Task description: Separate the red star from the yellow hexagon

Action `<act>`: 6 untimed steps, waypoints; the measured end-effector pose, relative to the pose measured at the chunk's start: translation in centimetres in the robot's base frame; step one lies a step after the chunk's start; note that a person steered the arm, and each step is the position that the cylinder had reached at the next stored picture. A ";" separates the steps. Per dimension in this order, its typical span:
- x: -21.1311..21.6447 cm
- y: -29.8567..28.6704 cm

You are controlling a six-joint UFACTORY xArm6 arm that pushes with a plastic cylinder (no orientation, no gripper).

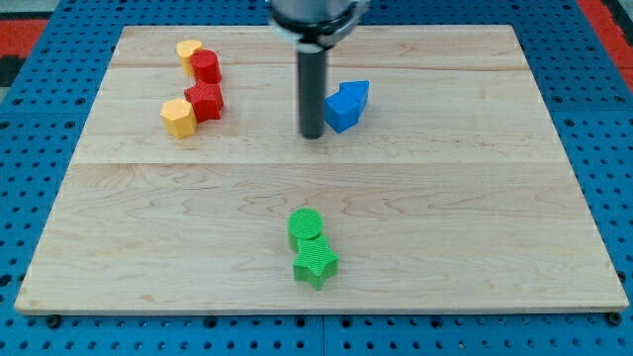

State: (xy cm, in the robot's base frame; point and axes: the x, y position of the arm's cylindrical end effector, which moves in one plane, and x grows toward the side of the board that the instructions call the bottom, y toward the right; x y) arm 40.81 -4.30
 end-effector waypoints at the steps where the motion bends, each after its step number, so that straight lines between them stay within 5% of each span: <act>1: -0.3 -8.5; 2: -0.8 -14.8; 3: -3.6 -14.7; 6: -7.3 -2.4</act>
